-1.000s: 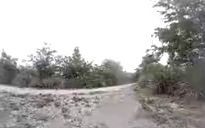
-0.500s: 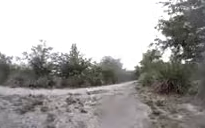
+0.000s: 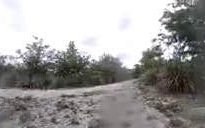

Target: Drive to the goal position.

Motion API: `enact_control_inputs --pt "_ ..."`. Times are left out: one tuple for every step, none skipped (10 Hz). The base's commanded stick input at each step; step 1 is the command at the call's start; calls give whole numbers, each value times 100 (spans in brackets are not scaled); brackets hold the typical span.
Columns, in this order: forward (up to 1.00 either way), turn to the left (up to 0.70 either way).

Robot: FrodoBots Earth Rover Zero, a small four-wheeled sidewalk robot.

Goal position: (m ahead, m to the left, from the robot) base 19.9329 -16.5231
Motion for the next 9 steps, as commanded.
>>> enact_control_inputs --pt "85 0" --pt "85 0" --pt "85 0" --pt "85 0" --pt "85 0" --pt "85 0" --pt "85 0" --pt "85 0" --pt "85 0"
